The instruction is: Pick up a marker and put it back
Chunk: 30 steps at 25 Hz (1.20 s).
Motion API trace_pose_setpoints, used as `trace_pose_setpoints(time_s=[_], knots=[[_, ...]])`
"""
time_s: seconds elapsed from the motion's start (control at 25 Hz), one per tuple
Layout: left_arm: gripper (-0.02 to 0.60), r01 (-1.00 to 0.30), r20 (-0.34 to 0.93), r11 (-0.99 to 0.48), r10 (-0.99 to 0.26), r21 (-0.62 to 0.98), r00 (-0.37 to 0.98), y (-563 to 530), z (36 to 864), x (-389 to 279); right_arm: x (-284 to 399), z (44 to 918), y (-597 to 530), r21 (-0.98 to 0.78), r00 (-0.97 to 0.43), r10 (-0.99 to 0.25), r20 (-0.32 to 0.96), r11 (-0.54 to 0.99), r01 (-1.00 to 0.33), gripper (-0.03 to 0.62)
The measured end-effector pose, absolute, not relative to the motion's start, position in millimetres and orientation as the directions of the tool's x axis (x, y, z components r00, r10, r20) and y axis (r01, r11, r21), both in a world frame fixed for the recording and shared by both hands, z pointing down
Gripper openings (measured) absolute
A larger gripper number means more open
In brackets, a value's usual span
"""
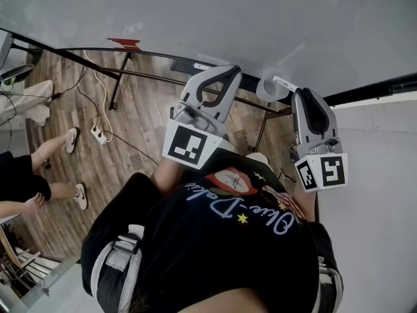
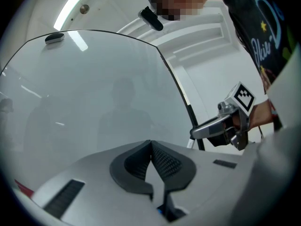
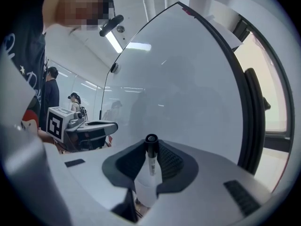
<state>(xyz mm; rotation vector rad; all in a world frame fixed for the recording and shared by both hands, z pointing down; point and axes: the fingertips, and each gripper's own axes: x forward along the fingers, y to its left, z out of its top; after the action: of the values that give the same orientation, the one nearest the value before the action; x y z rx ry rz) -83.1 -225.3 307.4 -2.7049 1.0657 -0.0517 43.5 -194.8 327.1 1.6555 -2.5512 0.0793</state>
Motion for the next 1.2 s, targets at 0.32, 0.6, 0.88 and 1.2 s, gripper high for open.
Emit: trace_pose_setpoints(time_s=[0.32, 0.6, 0.88, 1.2], knots=[[0.003, -0.675, -0.053, -0.707, -0.682, -0.21, 0.73, -224.5, 306.9, -82.6, 43.9, 299.9, -186.3, -0.007, -0.421, -0.905, 0.056, 0.421, -0.907, 0.074], [0.003, -0.677, -0.044, -0.709, -0.684, -0.198, 0.728, -226.0, 310.0, -83.2, 51.7, 291.6, -179.5, -0.028, -0.408, -0.913, 0.027, 0.407, -0.913, 0.074], [0.003, -0.671, -0.048, -0.715, -0.676, -0.196, 0.735, -223.8, 308.2, -81.7, 57.0, 293.2, -176.4, -0.029, -0.392, -0.92, 0.03, 0.391, -0.92, 0.074], [0.003, -0.671, -0.051, -0.719, -0.675, -0.183, 0.736, -223.1, 308.0, -80.8, 56.0, 290.4, -175.6, -0.029, -0.399, -0.916, 0.024, 0.399, -0.917, 0.074]])
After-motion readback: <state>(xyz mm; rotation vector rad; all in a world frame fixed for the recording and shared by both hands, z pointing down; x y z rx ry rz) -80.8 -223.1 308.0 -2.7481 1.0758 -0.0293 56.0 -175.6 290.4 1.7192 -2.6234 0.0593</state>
